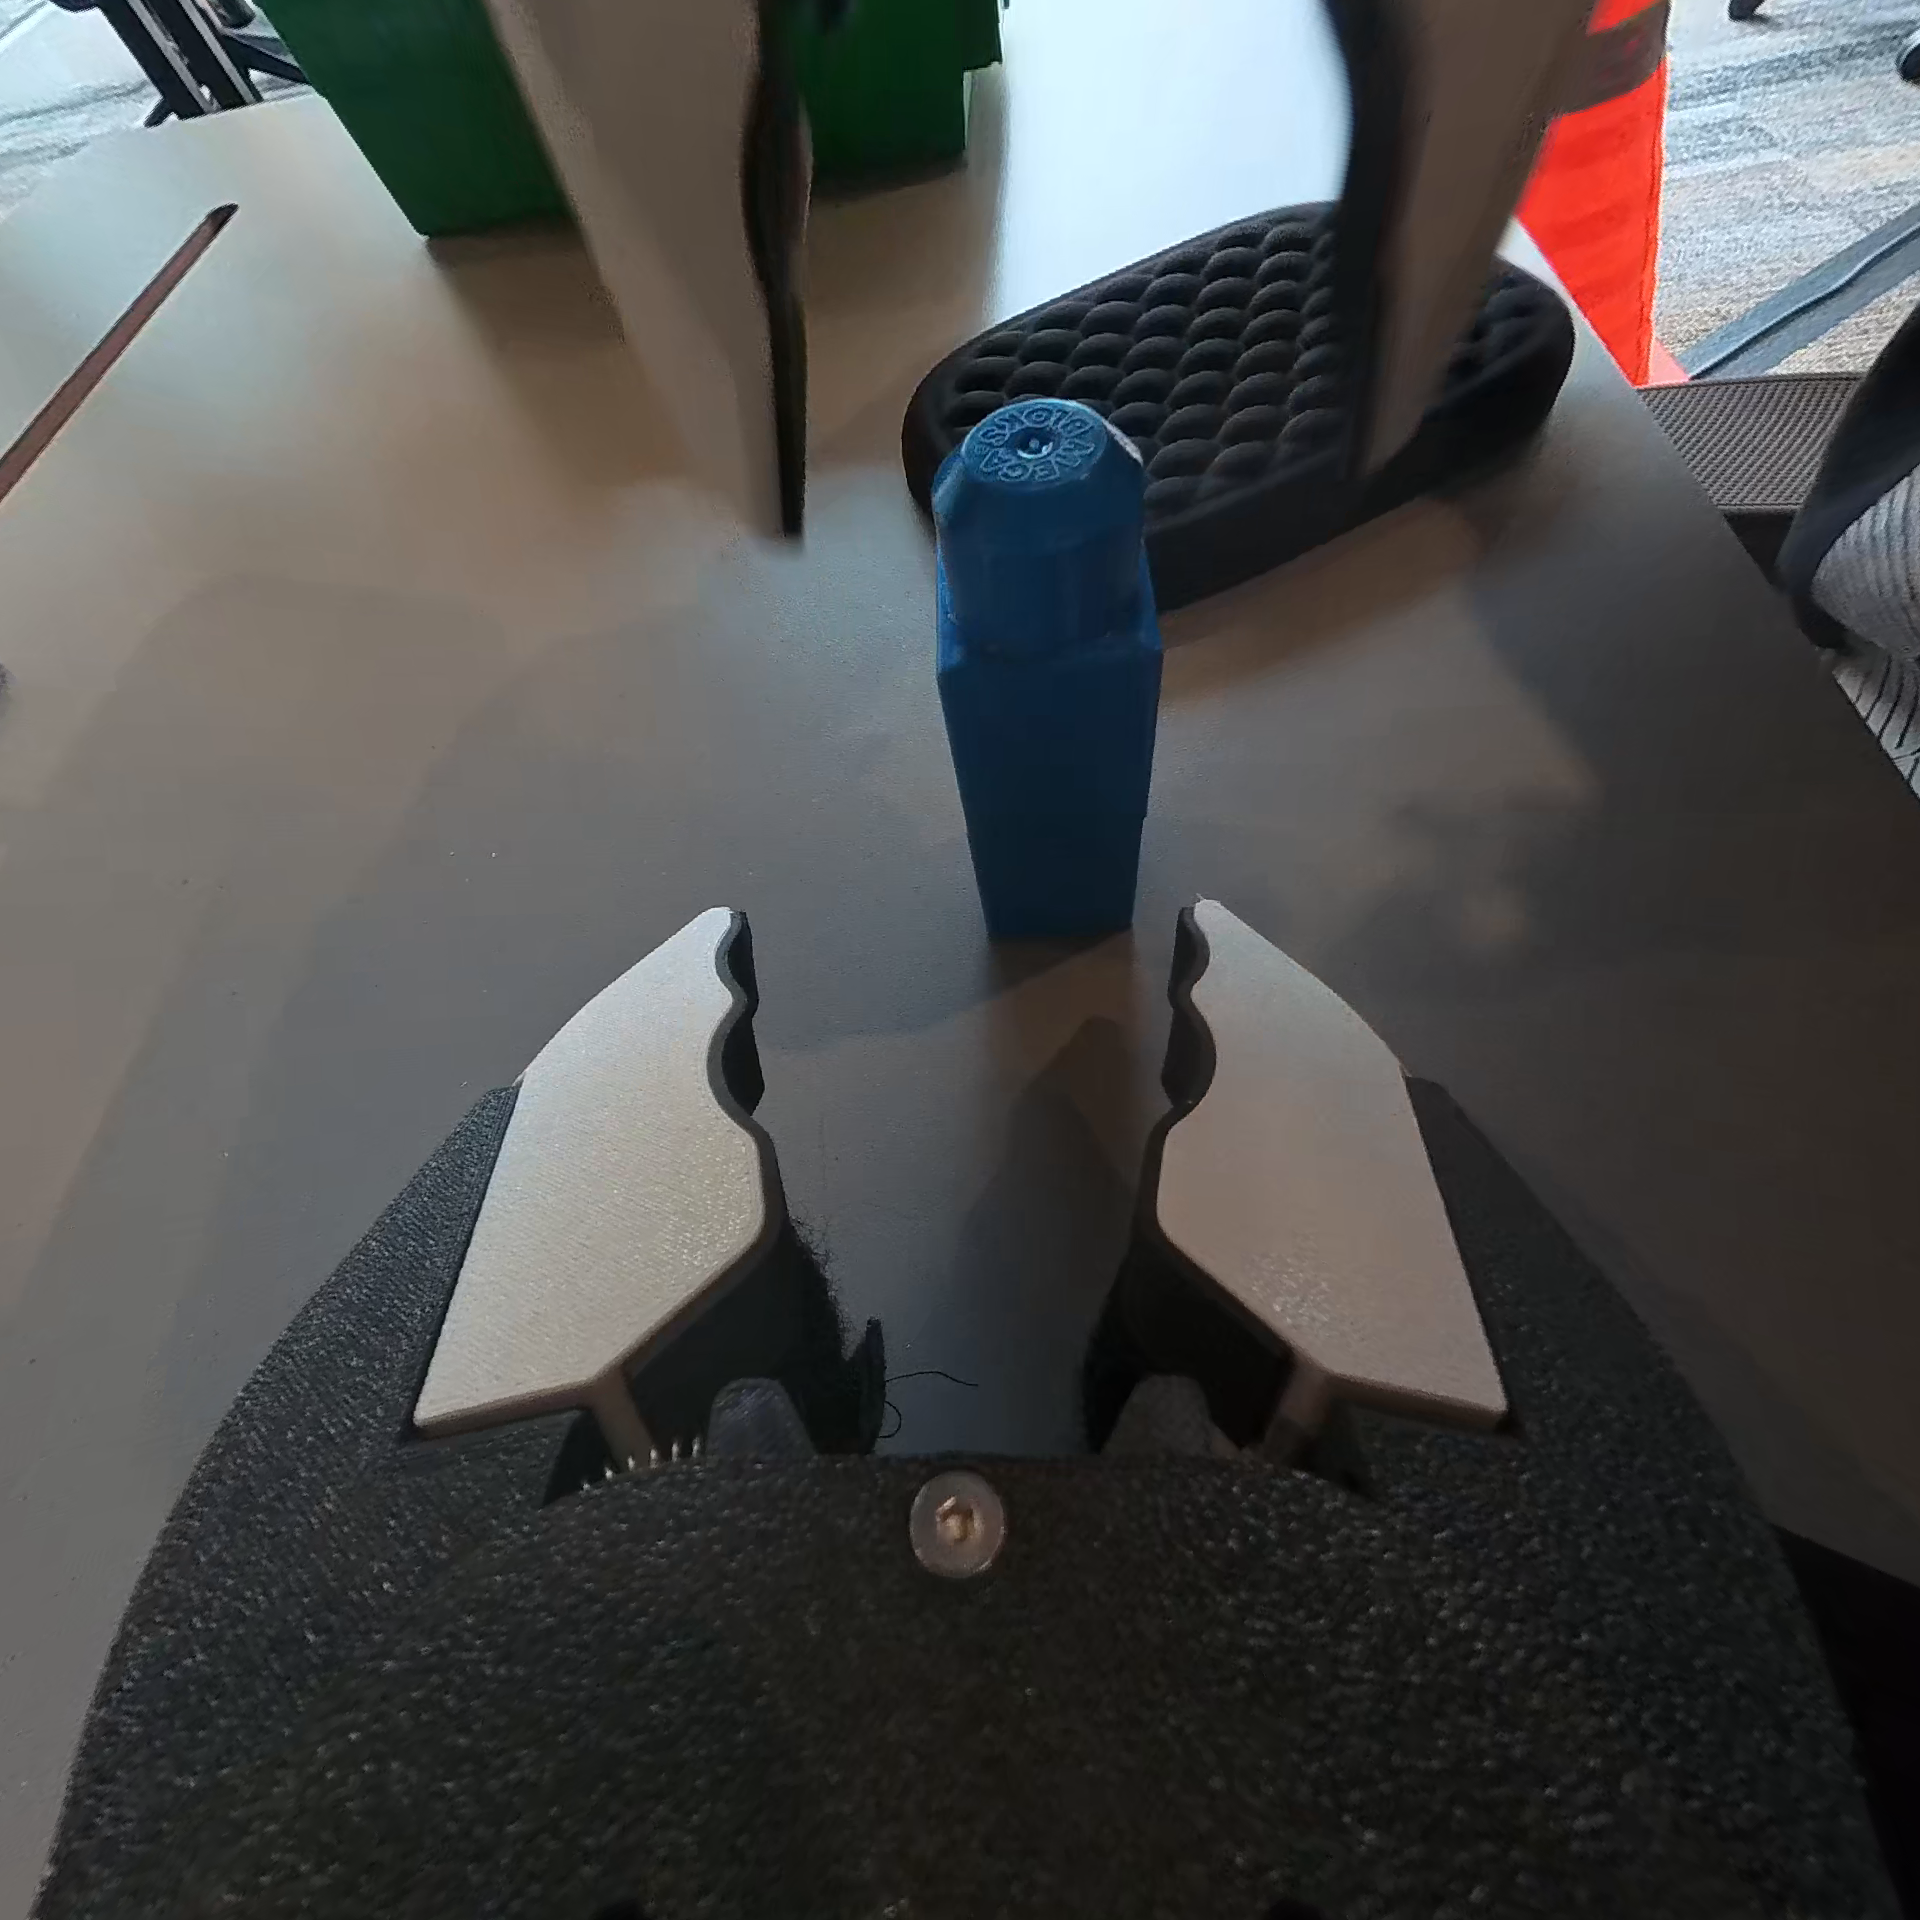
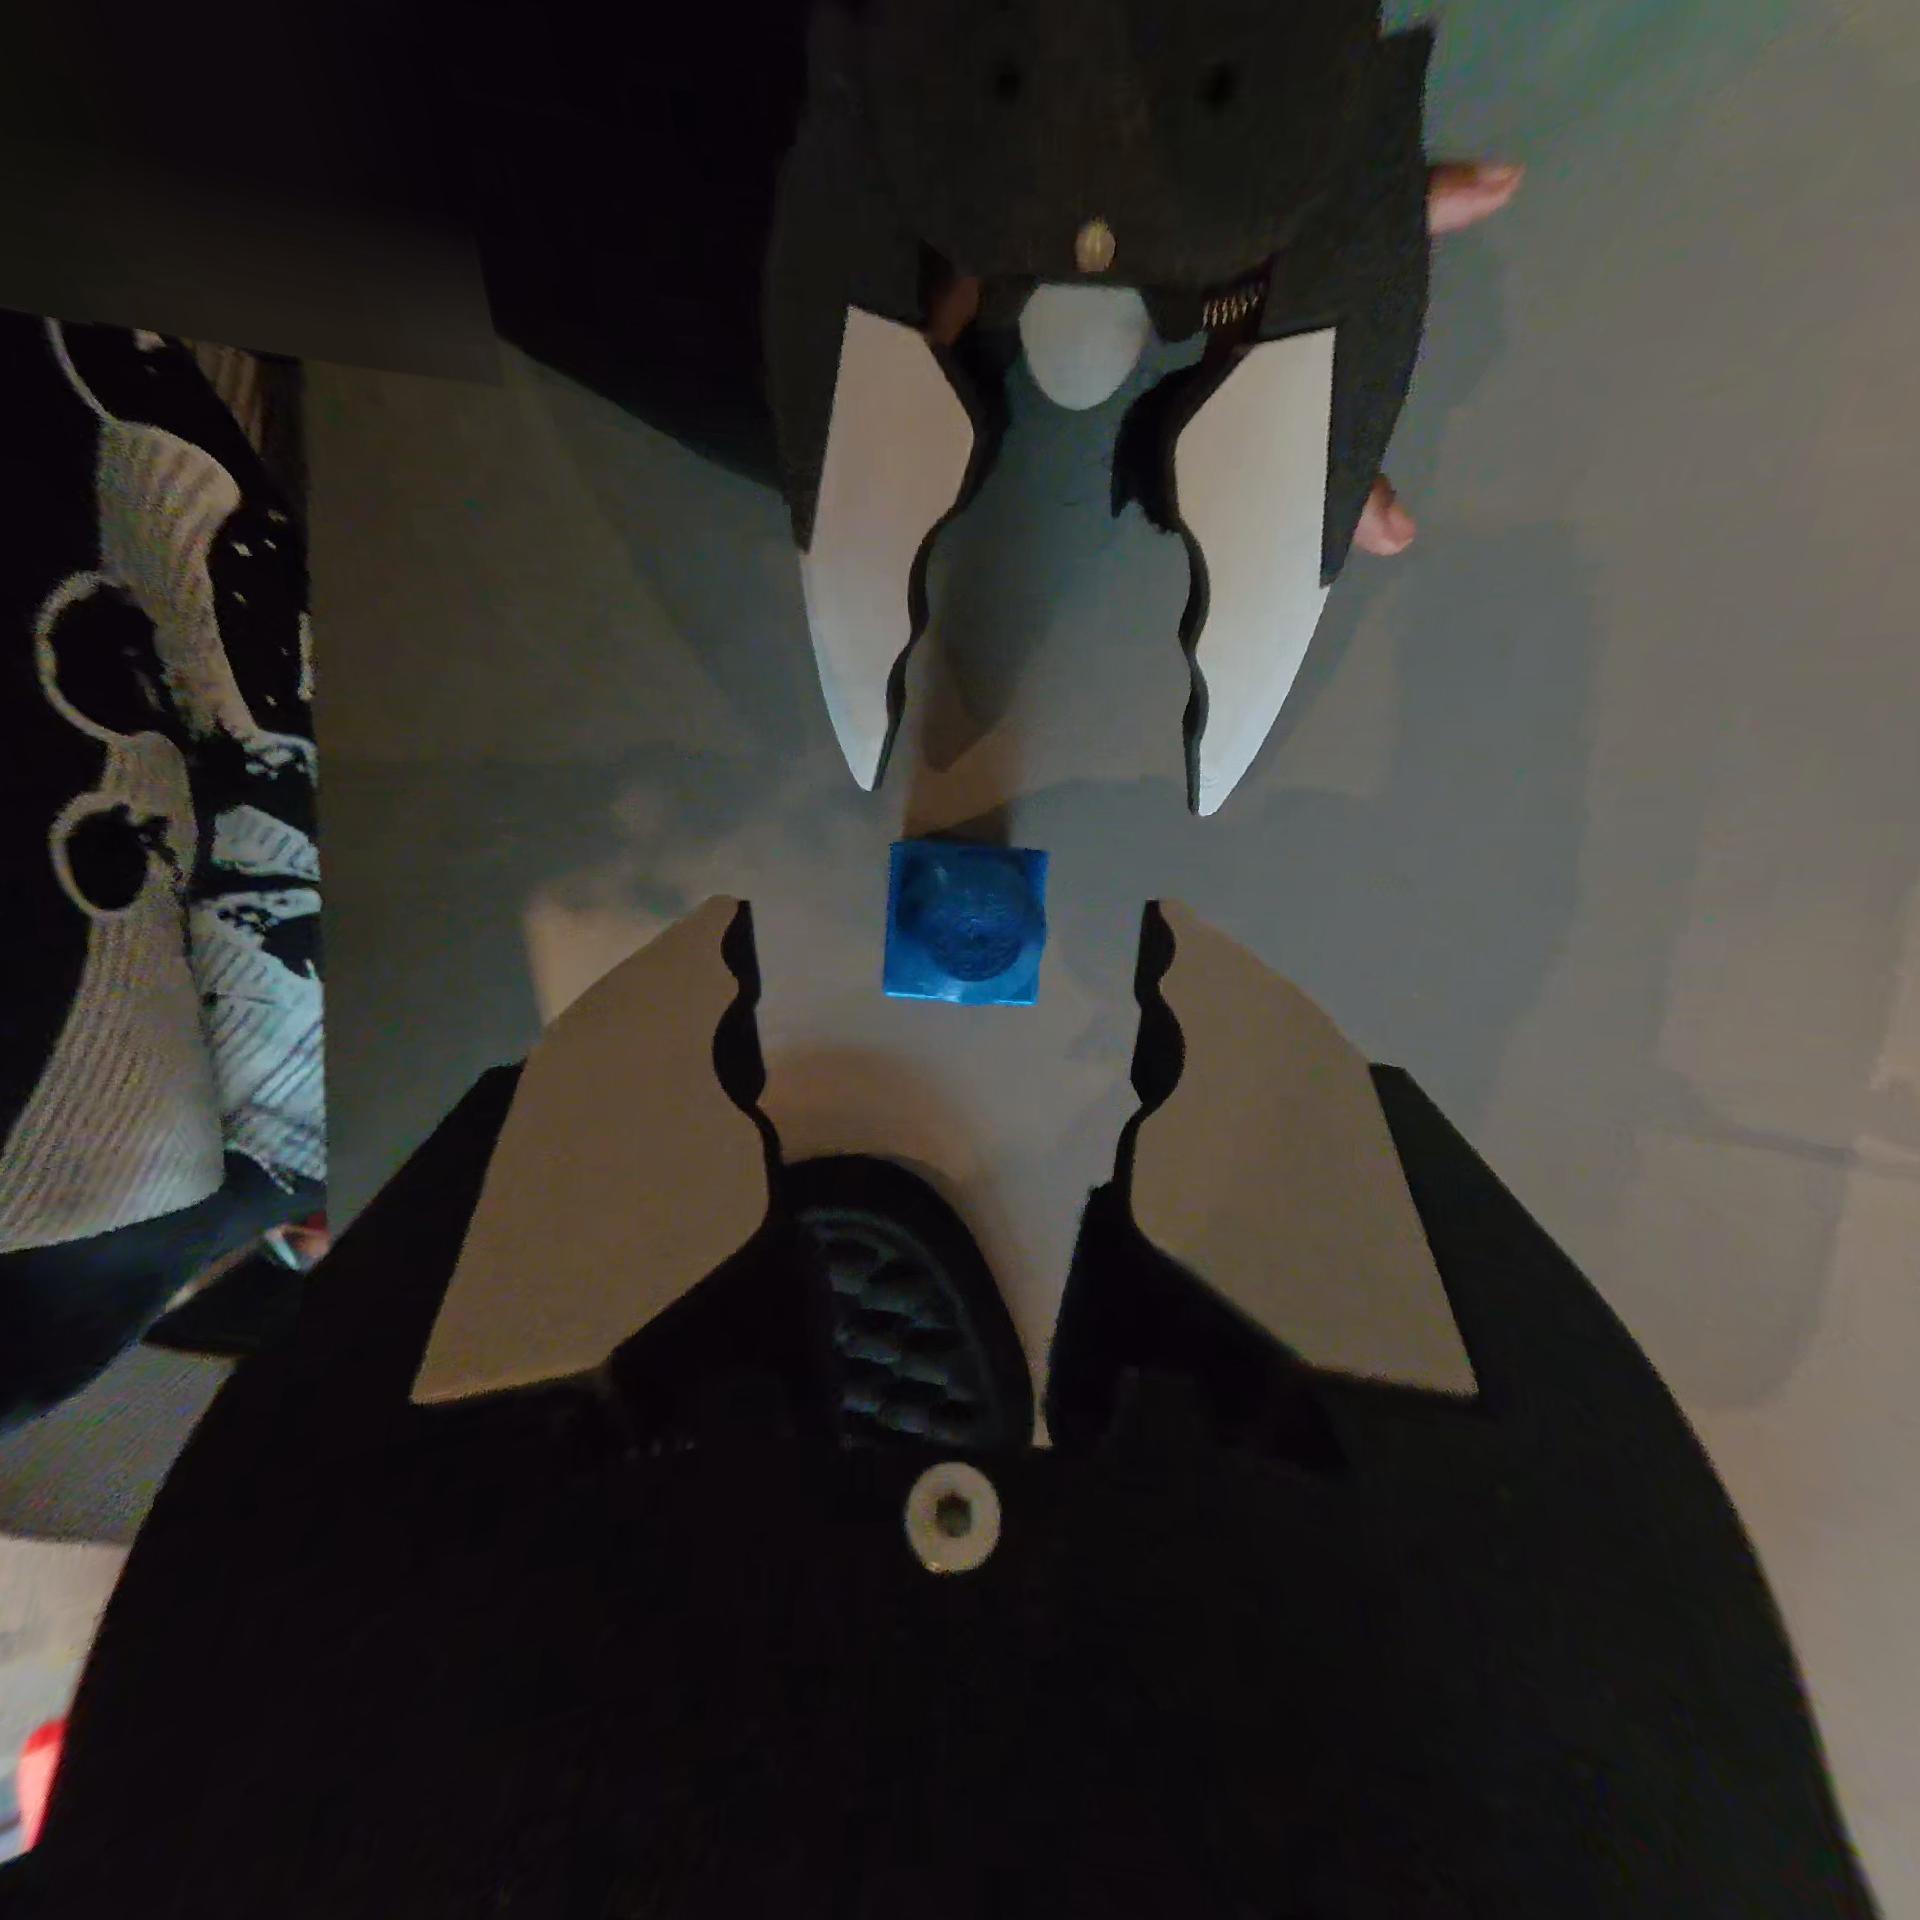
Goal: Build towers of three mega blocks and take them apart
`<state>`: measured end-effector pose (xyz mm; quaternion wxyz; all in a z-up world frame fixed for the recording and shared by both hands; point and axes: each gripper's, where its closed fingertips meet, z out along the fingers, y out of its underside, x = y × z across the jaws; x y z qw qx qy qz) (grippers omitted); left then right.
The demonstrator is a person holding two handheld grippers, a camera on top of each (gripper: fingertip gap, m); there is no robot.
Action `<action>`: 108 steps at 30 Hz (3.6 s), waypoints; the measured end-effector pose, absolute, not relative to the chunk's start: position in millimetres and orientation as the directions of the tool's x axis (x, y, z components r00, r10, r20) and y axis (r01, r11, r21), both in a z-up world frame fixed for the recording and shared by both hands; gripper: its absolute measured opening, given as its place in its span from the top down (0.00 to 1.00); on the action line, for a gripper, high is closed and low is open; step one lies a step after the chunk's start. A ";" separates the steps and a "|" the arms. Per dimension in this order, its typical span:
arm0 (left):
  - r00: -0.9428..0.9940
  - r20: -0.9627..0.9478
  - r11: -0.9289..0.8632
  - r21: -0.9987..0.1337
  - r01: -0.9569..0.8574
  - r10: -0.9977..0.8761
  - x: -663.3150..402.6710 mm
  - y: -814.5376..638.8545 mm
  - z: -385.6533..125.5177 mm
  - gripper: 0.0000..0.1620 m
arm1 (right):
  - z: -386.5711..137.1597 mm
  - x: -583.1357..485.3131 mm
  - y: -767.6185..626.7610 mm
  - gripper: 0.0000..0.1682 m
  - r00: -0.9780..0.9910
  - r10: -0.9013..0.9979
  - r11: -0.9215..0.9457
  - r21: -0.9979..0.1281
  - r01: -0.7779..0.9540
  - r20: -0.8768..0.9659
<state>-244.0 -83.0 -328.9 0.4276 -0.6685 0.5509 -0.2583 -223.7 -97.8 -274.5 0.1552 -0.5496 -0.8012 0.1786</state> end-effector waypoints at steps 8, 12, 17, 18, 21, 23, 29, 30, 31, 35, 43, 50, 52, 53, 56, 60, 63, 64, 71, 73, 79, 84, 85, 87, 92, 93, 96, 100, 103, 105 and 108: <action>0.268 -0.123 -0.032 -0.860 -0.509 -0.956 -244.6 -81.1 -328.1 0.52 | -236.2 -215.5 -95.8 0.49 -0.086 0.992 0.124 -0.818 0.561 0.091; 0.277 -0.118 -0.036 -0.869 -0.494 -0.954 -245.5 -79.6 -325.8 0.52 | -229.4 -195.3 -78.7 0.48 0.132 0.985 0.057 -0.931 0.361 0.111; 0.305 -0.116 -0.039 -0.887 -0.460 -0.945 -248.0 -75.6 -320.2 0.52 | -236.4 -170.3 -71.0 0.47 0.288 0.951 0.071 -0.986 0.151 0.112; 0.311 -0.115 -0.040 -0.891 -0.452 -0.943 -248.7 -74.8 -319.0 0.52 | -240.1 -167.1 -71.1 0.47 0.299 0.949 0.065 -0.989 0.131 0.102; 0.323 -0.114 -0.043 -0.896 -0.442 -0.940 -250.5 -72.8 -317.4 0.52 | -254.8 -159.6 -69.0 0.46 0.318 0.946 0.024 -0.995 0.101 0.055; 0.325 -0.116 -0.043 -0.895 -0.443 -0.938 -251.1 -72.1 -317.7 0.52 | -251.2 -155.1 -68.8 0.46 0.327 0.944 0.026 -0.998 0.053 0.042; 0.334 -0.129 -0.033 -0.898 -0.439 -0.934 -254.1 -72.8 -310.3 0.52 | -250.4 -152.5 -68.8 0.47 0.332 0.942 0.034 -0.999 0.029 0.042; 0.335 -0.137 -0.024 -0.900 -0.436 -0.932 -254.8 -74.3 -304.7 0.52 | -251.7 -153.1 -68.4 0.47 0.334 0.942 0.032 -0.999 0.037 0.043; 0.333 -0.150 -0.010 -0.902 -0.432 -0.931 -255.4 -76.6 -297.2 0.52 | -252.7 -153.6 -68.0 0.47 0.335 0.941 0.031 -0.999 0.043 0.043; 0.328 -0.224 0.070 -0.904 -0.422 -0.918 -262.6 -91.7 -249.1 0.52 | -253.9 -154.3 -67.7 0.48 0.338 0.940 0.033 -0.998 0.051 0.049; 0.514 -0.422 0.079 -0.824 -0.561 -0.747 -370.3 -113.2 -151.9 0.53 | -253.5 -154.9 -69.4 0.50 0.342 0.937 0.059 -0.997 0.057 0.076; 0.745 -0.412 -0.315 -0.719 -0.619 -0.524 -525.0 -142.8 -151.3 0.55 | -253.5 -155.8 -71.5 0.50 0.336 0.937 0.077 -0.995 0.064 0.094; 0.794 -0.369 -0.436 -0.685 -0.584 -0.483 -555.3 -149.5 -171.7 0.56 | -253.2 -155.6 -71.3 0.50 0.337 0.937 0.077 -0.995 0.060 0.093; 0.809 -0.351 -0.495 -0.654 -0.572 -0.472 -567.5 -152.3 -186.0 0.56 | -253.0 -155.5 -71.1 0.50 0.337 0.937 0.077 -0.995 0.059 0.092; 0.826 -0.305 -0.649 -0.512 -0.562 -0.474 -594.7 -160.2 -237.4 0.55 | -252.0 -154.7 -71.3 0.50 0.338 0.937 0.079 -0.996 0.050 0.092; 0.837 -0.218 -0.729 -0.415 -0.544 -0.501 -604.0 -160.5 -286.8 0.56 | -251.2 -154.2 -71.3 0.51 0.337 0.937 0.079 -0.996 0.044 0.089; 0.842 -0.153 -0.749 -0.395 -0.532 -0.518 -601.9 -158.3 -306.4 0.57 | -251.3 -154.0 -70.9 0.51 0.339 0.937 0.079 -0.996 0.045 0.089; 0.841 -0.138 -0.753 -0.389 -0.531 -0.522 -600.9 -157.3 -311.2 0.58 | -251.4 -154.1 -70.8 0.51 0.339 0.937 0.077 -0.996 0.045 0.088; 0.838 -0.047 -0.768 -0.374 -0.519 -0.544 -591.7 -151.2 -323.8 0.59 | -251.6 -153.8 -69.6 0.51 0.345 0.935 0.073 -0.996 0.044 0.084; 0.824 0.004 -0.773 -0.350 -0.529 -0.566 -587.3 -154.8 -326.9 0.58 | -251.4 -153.6 -69.3 0.51 0.345 0.935 0.072 -0.997 0.043 0.082; 0.813 0.069 -0.798 -0.257 -0.545 -0.578 -585.2 -163.3 -339.9 0.59 | -251.1 -153.1 -68.9 0.51 0.348 0.934 0.070 -0.997 0.039 0.079; 0.818 0.020 -0.805 -0.194 -0.560 -0.574 -591.9 -163.1 -353.2 0.64 | -250.5 -152.5 -68.9 0.51 0.348 0.934 0.070 -0.997 0.035 0.078; 0.818 0.018 -0.805 -0.192 -0.562 -0.575 -592.1 -163.0 -354.7 0.67 | -250.4 -152.4 -69.0 0.52 0.348 0.935 0.070 -0.997 0.034 0.077; 0.819 0.001 -0.800 -0.214 -0.560 -0.573 -593.7 -159.7 -353.6 0.77 | -250.0 -152.0 -69.0 0.52 0.348 0.935 0.069 -0.997 0.031 0.076; 0.843 -0.049 -0.798 -0.298 -0.524 -0.536 -605.0 -151.1 -340.1 0.78 | -250.7 -152.7 -69.1 0.52 0.347 0.935 0.069 -0.997 0.037 0.078; 0.850 -0.066 -0.791 -0.333 -0.513 -0.523 -607.0 -147.3 -333.2 0.78 | -251.1 -152.9 -69.1 0.52 0.346 0.935 0.069 -0.997 0.040 0.079; 0.870 -0.141 -0.743 -0.466 -0.480 -0.473 -612.3 -131.9 -304.4 0.78 | -252.2 -153.9 -69.5 0.52 0.343 0.936 0.069 -0.996 0.049 0.082; 0.871 -0.225 -0.642 -0.599 -0.478 -0.438 -605.2 -117.1 -263.9 0.78 | -253.6 -155.1 -70.1 0.52 0.340 0.936 0.071 -0.996 0.060 0.088; 0.850 -0.262 -0.547 -0.671 -0.501 -0.457 -583.1 -108.7 -237.9 0.78 | -254.2 -155.8 -70.6 0.53 0.338 0.936 0.076 -0.995 0.067 0.094; 0.828 -0.270 -0.471 -0.717 -0.514 -0.491 -558.9 -103.9 -222.1 0.78 | -254.6 -156.3 -70.9 0.53 0.336 0.937 0.076 -0.995 0.071 0.096; 0.773 -0.279 -0.360 -0.760 -0.541 -0.570 -514.6 -99.9 -205.3 0.78 | -255.5 -157.6 -72.1 0.53 0.327 0.940 0.078 -0.994 0.081 0.100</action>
